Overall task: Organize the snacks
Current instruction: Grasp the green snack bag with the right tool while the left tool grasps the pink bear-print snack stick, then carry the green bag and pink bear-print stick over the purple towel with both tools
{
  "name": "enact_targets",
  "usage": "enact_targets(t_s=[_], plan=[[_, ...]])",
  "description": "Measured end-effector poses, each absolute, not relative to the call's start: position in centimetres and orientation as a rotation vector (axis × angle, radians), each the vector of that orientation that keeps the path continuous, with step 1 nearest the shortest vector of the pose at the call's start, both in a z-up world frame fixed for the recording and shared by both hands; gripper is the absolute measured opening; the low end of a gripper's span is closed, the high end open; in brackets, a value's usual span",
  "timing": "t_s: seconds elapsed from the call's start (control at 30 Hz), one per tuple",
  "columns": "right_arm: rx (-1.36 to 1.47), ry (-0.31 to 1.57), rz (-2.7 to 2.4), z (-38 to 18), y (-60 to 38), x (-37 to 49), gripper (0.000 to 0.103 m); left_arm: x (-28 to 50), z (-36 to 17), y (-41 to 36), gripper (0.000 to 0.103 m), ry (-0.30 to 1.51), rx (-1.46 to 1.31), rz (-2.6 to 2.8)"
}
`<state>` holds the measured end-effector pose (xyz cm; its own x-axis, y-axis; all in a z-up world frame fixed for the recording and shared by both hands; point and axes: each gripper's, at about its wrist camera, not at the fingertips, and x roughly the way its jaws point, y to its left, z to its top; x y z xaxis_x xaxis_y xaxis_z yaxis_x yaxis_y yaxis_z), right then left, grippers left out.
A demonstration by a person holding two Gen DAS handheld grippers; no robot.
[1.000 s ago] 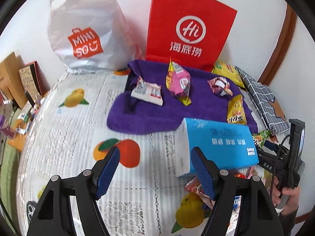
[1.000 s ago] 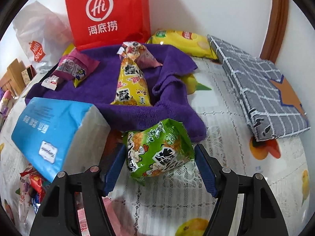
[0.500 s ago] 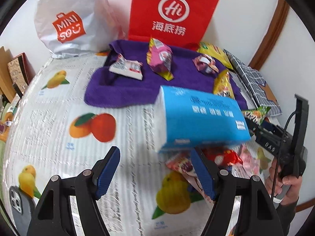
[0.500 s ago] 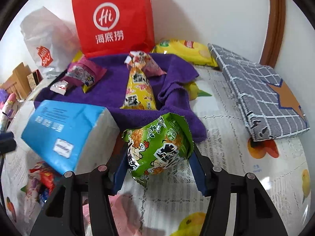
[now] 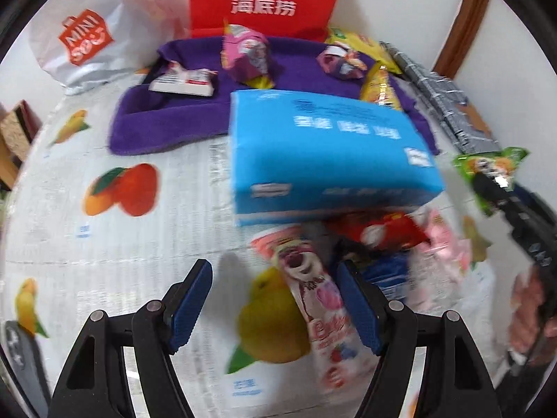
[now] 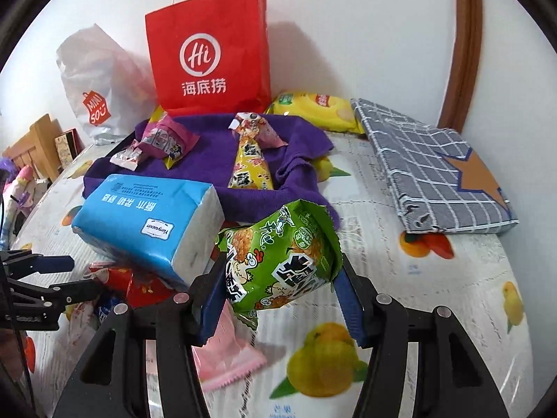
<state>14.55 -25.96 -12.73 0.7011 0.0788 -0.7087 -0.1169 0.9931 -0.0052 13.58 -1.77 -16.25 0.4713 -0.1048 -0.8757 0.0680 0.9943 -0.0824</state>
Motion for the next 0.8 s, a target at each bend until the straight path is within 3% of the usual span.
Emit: enact_targets(t_s=[0.27, 0.3, 0.37, 0.43, 0.8], plan=[[-0.048, 0.783, 0.120, -12.6, -25.6, 13.2, 0.058, 13.2, -17.7, -2.5, 0.070, 1.078, 0.022, -0.133], [-0.051, 0.785, 0.125, -12.7, -25.4, 13.1, 0.058, 12.9, -17.7, -2.8, 0.065, 1.061, 0.036, -0.142], [-0.062, 0.792, 0.131, -13.2, -25.2, 12.9, 0.058, 12.5, -17.6, -3.2, 0.039, 1.034, 0.060, -0.177], [-0.071, 0.804, 0.131, -13.9, -25.1, 12.8, 0.058, 12.5, -17.5, -3.1, 0.021, 1.028, 0.074, -0.165], [-0.015, 0.797, 0.112, -16.8, -25.8, 13.0, 0.058, 11.3, -17.9, -1.9, 0.022, 0.880, 0.101, -0.116]])
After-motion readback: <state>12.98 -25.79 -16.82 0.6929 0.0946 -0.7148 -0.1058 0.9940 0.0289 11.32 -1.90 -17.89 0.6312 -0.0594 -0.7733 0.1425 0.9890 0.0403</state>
